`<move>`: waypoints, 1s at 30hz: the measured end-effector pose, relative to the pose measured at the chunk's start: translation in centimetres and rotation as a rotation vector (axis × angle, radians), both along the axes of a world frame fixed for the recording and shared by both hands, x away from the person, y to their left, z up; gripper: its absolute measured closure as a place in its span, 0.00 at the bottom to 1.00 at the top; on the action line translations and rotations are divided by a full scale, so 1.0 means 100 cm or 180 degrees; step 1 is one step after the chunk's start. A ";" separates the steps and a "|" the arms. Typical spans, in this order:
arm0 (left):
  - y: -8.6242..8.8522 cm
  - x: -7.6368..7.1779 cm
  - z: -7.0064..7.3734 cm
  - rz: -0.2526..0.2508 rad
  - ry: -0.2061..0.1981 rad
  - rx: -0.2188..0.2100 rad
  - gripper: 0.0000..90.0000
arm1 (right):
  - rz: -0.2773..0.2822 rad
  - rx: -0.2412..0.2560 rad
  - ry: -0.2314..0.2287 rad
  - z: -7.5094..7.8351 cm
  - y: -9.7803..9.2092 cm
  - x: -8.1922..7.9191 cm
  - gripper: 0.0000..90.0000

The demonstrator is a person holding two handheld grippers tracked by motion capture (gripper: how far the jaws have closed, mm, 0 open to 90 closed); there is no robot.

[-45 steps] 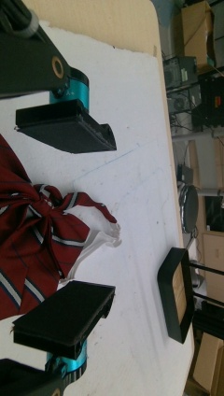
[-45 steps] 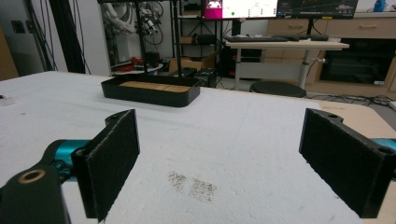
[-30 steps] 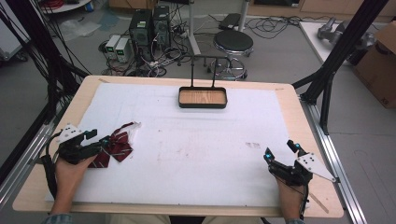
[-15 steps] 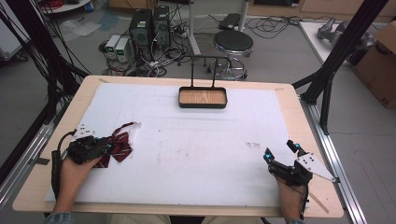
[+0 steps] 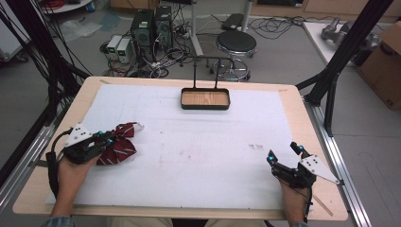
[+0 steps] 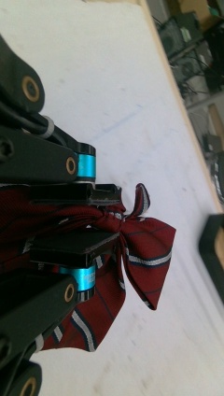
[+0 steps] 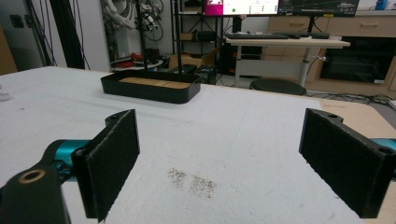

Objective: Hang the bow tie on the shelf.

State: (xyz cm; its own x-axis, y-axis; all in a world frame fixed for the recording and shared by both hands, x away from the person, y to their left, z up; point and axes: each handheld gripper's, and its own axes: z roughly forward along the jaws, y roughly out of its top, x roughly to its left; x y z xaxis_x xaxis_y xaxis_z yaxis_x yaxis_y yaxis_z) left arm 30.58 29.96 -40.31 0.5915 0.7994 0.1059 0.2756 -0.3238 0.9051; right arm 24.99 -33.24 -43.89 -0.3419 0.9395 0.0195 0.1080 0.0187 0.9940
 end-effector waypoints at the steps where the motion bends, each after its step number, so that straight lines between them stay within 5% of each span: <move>1: -0.002 0.000 0.003 -0.0023 -0.0026 -0.0009 0.83 | -0.0002 -0.0004 -0.0008 0.000 0.000 0.000 0.12; 12: -0.030 0.008 0.035 -0.0361 -0.0231 -0.0081 0.83 | -0.0014 -0.0003 0.0012 0.000 -0.001 0.000 0.12; 19: -0.064 0.037 0.061 -0.0764 -0.0262 -0.0049 0.83 | -0.0019 0.0000 0.0013 0.000 -0.001 0.000 0.12; 30: -0.102 0.085 0.088 -0.1055 -0.0295 -0.0160 0.83 | -0.0013 0.0034 0.0024 0.000 -0.001 0.000 0.12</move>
